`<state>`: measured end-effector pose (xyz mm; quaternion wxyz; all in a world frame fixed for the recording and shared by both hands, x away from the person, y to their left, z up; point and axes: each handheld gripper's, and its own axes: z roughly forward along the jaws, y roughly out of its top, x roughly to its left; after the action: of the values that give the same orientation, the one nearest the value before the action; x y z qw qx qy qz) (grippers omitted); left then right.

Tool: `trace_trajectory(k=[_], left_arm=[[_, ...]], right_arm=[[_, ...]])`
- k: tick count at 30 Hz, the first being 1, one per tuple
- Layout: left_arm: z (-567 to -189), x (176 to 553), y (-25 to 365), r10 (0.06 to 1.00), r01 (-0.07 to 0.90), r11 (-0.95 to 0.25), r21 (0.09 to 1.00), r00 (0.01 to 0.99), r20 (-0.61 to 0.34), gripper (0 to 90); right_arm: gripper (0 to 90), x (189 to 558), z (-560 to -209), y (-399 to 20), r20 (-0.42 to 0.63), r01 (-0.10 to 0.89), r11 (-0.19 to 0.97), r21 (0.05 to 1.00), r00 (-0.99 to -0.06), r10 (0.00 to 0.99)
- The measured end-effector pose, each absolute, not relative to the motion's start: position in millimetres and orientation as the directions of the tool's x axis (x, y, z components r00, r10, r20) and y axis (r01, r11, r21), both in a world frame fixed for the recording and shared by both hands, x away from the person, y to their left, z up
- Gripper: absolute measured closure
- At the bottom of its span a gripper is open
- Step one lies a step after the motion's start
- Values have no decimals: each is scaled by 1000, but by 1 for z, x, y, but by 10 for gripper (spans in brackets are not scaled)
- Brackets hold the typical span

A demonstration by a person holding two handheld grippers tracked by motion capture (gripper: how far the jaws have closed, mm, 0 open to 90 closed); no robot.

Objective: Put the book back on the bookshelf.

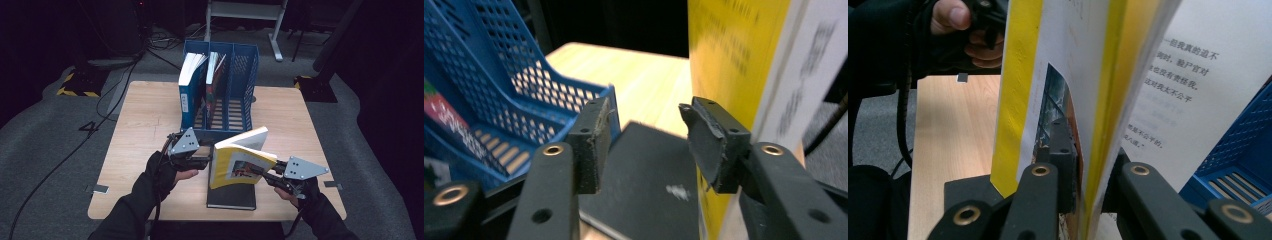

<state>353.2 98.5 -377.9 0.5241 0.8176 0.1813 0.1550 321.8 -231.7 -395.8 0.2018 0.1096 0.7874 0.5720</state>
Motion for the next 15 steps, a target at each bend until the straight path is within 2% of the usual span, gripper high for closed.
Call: trace_trajectory(k=[6, 11, 15], left_arm=[[-389, 344, 106, 463, 170, -417, 893, 885, 47, 421], [-404, 336, 114, 466, 219, -450, 866, 884, 19, 424], [-413, 333, 115, 424, 225, -494, 840, 906, 6, 379]], right_arm=[[814, 319, -397, -233, -192, -58, 327, 943, -898, 396], [811, 318, -397, -232, -193, -56, 327, 943, -895, 403], [811, 317, -397, -232, -198, -60, 331, 942, -895, 400]])
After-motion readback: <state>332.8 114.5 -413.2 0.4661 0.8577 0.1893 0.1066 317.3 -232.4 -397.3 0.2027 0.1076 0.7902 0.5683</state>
